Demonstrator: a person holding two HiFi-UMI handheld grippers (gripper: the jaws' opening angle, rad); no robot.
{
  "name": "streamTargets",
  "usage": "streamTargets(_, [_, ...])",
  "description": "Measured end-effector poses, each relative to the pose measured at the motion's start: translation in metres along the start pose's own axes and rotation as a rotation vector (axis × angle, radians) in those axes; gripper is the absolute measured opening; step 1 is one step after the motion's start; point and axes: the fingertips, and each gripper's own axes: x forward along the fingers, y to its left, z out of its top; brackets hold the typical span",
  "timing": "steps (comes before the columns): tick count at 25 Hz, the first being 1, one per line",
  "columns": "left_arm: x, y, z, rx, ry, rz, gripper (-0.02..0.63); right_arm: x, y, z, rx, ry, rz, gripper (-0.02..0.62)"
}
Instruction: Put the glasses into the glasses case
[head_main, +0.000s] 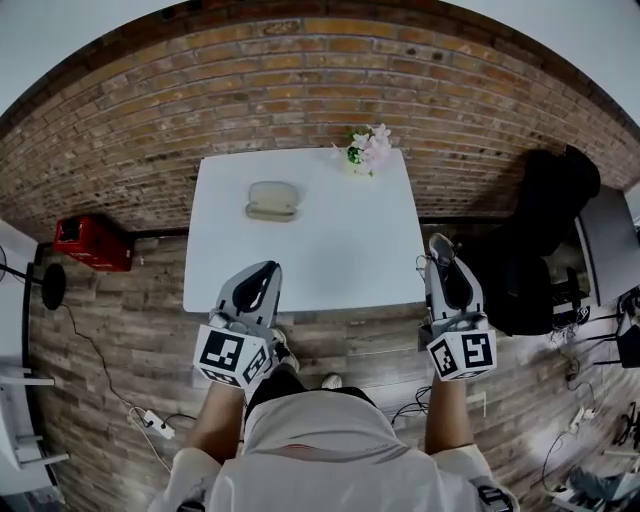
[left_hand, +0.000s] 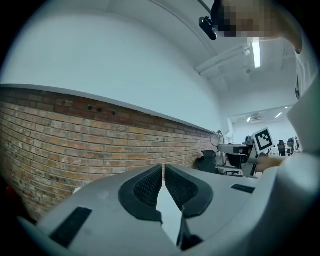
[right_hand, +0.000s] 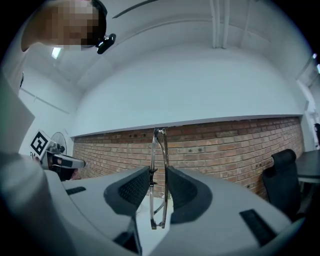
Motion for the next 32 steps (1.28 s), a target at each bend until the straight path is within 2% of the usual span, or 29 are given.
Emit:
streamTargets(12, [0.035, 0.169, -0.002, -0.031, 0.000, 0.070, 0.028, 0.170, 0.078, -0.005, -0.052, 0.046, 0.095, 0.164])
streamTargets(18, [0.041, 0.227, -0.019, -0.057, 0.028, 0.087, 0.028, 0.234, 0.122, -0.028, -0.070, 0.102, 0.166, 0.164])
streamTargets(23, [0.040, 0.254, -0.028, -0.078, 0.059, 0.125, 0.028, 0.272, 0.143, -0.045, -0.058, 0.144, 0.235, 0.164])
streamTargets(27, [0.046, 0.263, -0.029, -0.077, 0.071, 0.174, 0.028, 0.296, 0.139, -0.054, -0.038, 0.162, 0.289, 0.164])
streamTargets(32, [0.058, 0.248, -0.031, -0.082, 0.081, 0.205, 0.028, 0.321, 0.139, -0.081, -0.057, 0.288, 0.440, 0.164])
